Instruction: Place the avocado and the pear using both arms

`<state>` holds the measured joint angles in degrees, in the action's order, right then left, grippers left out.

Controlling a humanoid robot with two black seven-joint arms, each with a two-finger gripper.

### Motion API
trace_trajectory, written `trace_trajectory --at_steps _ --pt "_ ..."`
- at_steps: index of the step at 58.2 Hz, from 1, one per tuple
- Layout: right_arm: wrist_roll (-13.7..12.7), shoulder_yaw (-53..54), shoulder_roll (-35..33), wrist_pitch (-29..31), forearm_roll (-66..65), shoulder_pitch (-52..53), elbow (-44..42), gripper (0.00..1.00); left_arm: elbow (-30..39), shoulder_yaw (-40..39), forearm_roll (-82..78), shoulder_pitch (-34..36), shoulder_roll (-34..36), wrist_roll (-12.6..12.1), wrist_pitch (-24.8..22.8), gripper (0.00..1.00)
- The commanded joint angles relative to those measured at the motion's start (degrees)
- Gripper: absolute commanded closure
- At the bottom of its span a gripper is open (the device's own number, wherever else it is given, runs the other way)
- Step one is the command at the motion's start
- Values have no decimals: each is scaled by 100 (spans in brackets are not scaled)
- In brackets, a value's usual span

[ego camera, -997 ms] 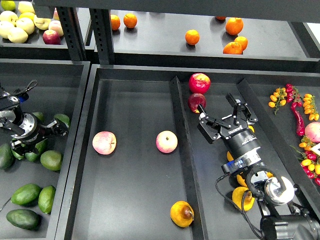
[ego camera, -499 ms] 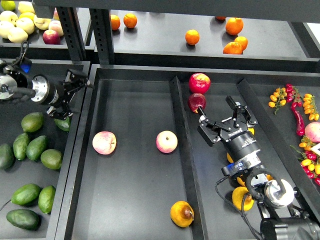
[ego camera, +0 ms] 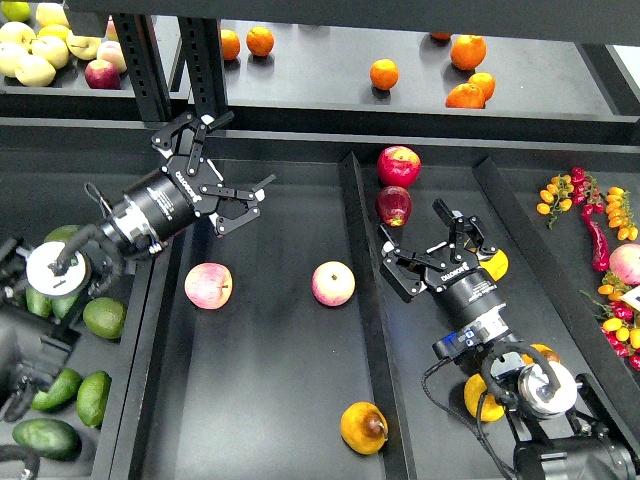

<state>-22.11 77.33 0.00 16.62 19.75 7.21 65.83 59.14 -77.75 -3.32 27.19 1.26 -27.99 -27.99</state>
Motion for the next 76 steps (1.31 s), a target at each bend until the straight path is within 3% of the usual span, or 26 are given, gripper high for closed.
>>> trace_trajectory --at_steps 1,17,30,42,52,76 --pt "-3 -174 0 87 -6 0 0 1 264 -451 7 -547 -126 -1 -1 1" --pt "-30 -666 -544 201 -41 -9 -9 1 949 -548 436 -1671 -126 -1 -1 1" --pt "-179 -1088 -1151 473 -50 8 -9 1 967 -557 683 -2112 -126 -1 -1 1" --pt "-285 -1756 -1837 860 -331 307 17 1 976 -355 780 -2095 -126 -1 -1 1" --pt "-589 -2248 -2188 1138 -656 483 35 1 985 -188 780 -1980 -126 -1 -1 1" --pt "-589 -3479 -2646 1138 -2273 1037 -106 1 1020 -12 789 -2042 -126 -1 -1 1"
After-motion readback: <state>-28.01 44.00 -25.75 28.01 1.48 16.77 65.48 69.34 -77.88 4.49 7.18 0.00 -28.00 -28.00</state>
